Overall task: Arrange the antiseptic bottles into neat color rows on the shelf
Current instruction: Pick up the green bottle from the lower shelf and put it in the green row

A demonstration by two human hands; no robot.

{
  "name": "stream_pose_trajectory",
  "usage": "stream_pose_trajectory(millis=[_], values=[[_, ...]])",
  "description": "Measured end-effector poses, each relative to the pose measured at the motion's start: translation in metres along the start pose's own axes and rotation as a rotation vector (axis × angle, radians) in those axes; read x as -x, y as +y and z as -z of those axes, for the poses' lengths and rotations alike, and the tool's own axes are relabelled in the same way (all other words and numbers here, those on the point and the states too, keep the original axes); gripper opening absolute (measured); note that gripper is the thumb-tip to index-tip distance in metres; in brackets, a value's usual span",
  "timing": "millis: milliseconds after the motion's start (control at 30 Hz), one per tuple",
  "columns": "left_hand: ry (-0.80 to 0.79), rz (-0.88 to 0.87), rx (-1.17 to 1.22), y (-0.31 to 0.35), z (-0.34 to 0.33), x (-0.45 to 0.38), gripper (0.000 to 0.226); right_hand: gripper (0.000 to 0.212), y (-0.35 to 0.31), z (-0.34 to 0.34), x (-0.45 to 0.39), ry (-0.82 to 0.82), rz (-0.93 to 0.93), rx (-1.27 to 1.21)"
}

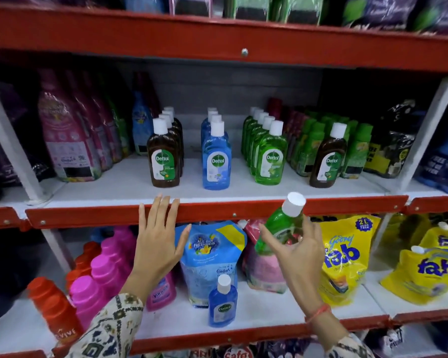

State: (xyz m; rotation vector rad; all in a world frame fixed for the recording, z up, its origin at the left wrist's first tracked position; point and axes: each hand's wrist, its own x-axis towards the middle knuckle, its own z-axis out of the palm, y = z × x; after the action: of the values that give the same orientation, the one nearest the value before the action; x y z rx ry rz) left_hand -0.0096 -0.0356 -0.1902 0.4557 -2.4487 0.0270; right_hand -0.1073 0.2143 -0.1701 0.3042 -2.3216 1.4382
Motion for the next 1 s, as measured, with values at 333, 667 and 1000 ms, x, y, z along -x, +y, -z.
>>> stream_pose_trajectory(millis=[333,667,1000], values=[[0.076,0.002,-0.004,-0.007,0.019,-0.045,0.065,0.086,-0.114,0.012,-0.113,0.122,0.255,-0.115],[0.107,-0.051,-0.020,-0.012,0.022,-0.033,0.056,0.076,-0.079,-0.019,-0.150,0.108,0.094,0.030],[0.125,-0.060,-0.085,-0.016,0.018,-0.045,0.057,0.081,-0.064,-0.027,-0.164,0.015,0.070,0.134]])
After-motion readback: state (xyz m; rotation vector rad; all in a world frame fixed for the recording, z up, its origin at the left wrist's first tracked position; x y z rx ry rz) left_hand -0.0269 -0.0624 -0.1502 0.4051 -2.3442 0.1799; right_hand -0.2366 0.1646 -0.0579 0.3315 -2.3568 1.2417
